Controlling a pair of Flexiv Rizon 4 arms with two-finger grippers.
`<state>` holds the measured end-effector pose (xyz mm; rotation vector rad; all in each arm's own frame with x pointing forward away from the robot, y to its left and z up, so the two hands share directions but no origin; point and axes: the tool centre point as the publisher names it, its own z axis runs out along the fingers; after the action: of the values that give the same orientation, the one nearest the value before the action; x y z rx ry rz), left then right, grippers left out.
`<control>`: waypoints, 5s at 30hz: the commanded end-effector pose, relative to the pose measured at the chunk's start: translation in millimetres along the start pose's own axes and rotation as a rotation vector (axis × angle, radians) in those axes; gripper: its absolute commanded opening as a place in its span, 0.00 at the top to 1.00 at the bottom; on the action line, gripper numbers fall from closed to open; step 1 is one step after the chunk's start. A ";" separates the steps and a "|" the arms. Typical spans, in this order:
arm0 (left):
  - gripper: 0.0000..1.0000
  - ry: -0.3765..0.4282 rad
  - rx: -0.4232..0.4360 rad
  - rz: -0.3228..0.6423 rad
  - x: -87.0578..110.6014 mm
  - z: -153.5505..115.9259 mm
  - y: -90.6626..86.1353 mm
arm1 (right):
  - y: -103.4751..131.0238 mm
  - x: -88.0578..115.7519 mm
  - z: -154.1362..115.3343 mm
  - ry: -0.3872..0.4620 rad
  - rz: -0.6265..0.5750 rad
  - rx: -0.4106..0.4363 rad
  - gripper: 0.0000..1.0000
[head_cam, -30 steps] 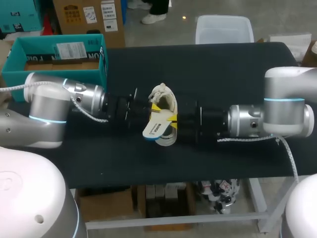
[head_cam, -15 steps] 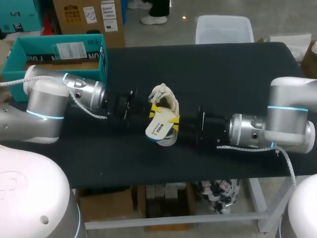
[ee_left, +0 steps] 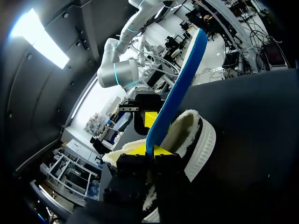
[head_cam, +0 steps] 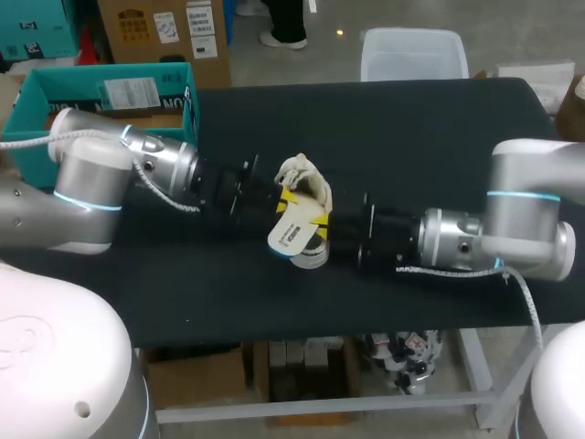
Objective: Open the shoe tongue, take the insole out of the shoe, put the insole back into the shoe, and pack the shoe into the shoebox
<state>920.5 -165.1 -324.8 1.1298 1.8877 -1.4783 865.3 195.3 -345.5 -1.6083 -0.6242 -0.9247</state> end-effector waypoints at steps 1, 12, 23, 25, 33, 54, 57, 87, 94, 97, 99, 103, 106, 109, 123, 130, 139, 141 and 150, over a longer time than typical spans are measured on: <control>1.00 0.004 0.009 -0.005 -0.6 5.5 8.6 | 10.2 1.1 3.8 0.001 0.007 0.013 1.00; 1.00 0.019 0.005 -0.014 -1.3 8.9 14.3 | 1.0 5.4 3.3 -0.039 0.000 -0.004 0.32; 1.00 0.023 -0.009 -0.007 1.2 6.3 10.4 | -27.3 14.5 -6.4 -0.089 -0.055 -0.057 0.55; 1.00 0.021 -0.013 -0.008 1.7 5.8 10.2 | -29.4 14.2 -6.8 -0.089 -0.058 -0.057 0.76; 1.00 0.019 -0.020 -0.015 1.6 4.4 7.2 | -28.0 9.1 -4.9 -0.098 -0.053 -0.034 1.00; 1.00 0.158 0.038 0.050 -3.4 7.8 -15.6 | -20.3 0.5 -5.1 -0.038 -0.030 -0.045 1.00; 1.00 0.182 0.036 0.051 -3.8 9.1 -11.5 | -15.8 1.5 -2.0 -0.044 -0.024 -0.047 1.00; 1.00 0.176 0.008 0.037 5.1 3.8 0.8 | -13.1 10.5 4.7 -0.083 -0.038 -0.084 0.39; 1.00 0.164 0.001 0.049 8.6 -0.4 -5.9 | -25.7 9.5 -0.1 -0.083 -0.065 -0.090 0.99; 1.00 0.161 -0.003 0.052 9.4 -0.8 -7.1 | -25.4 6.4 -0.3 -0.083 -0.063 -0.074 1.00; 1.00 0.161 -0.005 0.052 10.0 -0.6 -8.5 | -23.7 3.9 1.0 -0.081 -0.059 -0.051 1.00; 0.50 0.173 -0.006 0.061 9.9 -1.3 -16.5 | -20.0 0.2 2.8 -0.081 -0.050 -0.041 1.00; 0.12 0.174 0.000 0.076 10.0 -1.3 -24.8 | -18.7 -1.2 3.2 -0.073 -0.054 -0.037 1.00; 0.24 0.179 0.005 0.090 10.9 1.6 -30.8 | -16.1 -2.6 4.6 -0.066 -0.057 -0.037 1.00; 1.00 0.181 -0.008 0.082 20.2 8.1 -27.0 | -9.1 2.2 9.3 -0.102 -0.067 -0.052 1.00; 1.00 0.179 -0.026 0.054 21.9 11.0 -12.9 | 3.6 5.9 15.5 -0.123 -0.060 -0.051 1.00; 1.00 0.166 -0.043 0.034 20.3 12.7 -2.0 | 16.9 4.6 19.0 -0.138 -0.036 -0.052 1.00; 1.00 0.164 -0.043 0.032 20.4 12.8 -1.9 | 16.0 3.9 18.2 -0.139 -0.034 -0.053 1.00; 1.00 0.156 -0.044 0.027 21.4 12.6 -2.4 | -8.5 2.7 4.1 -0.135 -0.056 -0.086 0.60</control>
<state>906.5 -169.4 -341.4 1.2858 1.9923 -1.3619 873.2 205.7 -347.0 -1.7301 -0.7402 -0.8824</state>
